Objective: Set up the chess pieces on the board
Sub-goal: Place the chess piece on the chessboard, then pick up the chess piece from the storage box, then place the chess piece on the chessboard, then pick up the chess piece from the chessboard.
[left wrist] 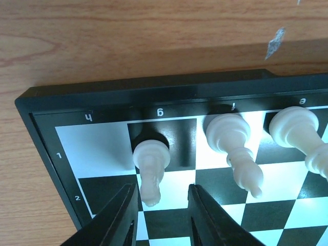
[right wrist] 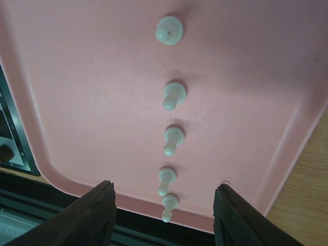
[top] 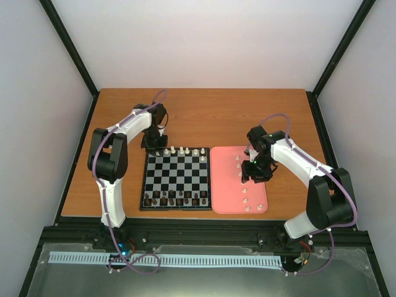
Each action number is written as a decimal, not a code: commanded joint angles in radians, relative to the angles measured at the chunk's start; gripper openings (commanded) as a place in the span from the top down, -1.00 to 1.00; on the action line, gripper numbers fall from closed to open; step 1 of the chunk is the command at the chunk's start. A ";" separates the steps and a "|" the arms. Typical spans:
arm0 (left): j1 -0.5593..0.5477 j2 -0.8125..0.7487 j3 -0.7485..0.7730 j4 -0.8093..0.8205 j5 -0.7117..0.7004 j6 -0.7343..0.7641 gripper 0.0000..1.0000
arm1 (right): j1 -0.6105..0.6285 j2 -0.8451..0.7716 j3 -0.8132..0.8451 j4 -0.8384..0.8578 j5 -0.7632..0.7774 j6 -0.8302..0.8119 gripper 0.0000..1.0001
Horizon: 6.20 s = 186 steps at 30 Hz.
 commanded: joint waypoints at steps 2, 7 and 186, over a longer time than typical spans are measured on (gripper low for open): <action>0.008 -0.026 -0.008 -0.002 0.010 0.011 0.37 | -0.009 -0.014 -0.005 0.013 -0.011 -0.006 -0.05; 0.008 -0.055 -0.007 -0.024 -0.016 0.009 0.27 | -0.008 -0.015 -0.003 0.012 -0.014 -0.010 -0.05; -0.360 -0.393 -0.363 0.196 0.043 -0.229 0.13 | 0.002 0.112 0.140 0.175 0.097 -0.077 -0.20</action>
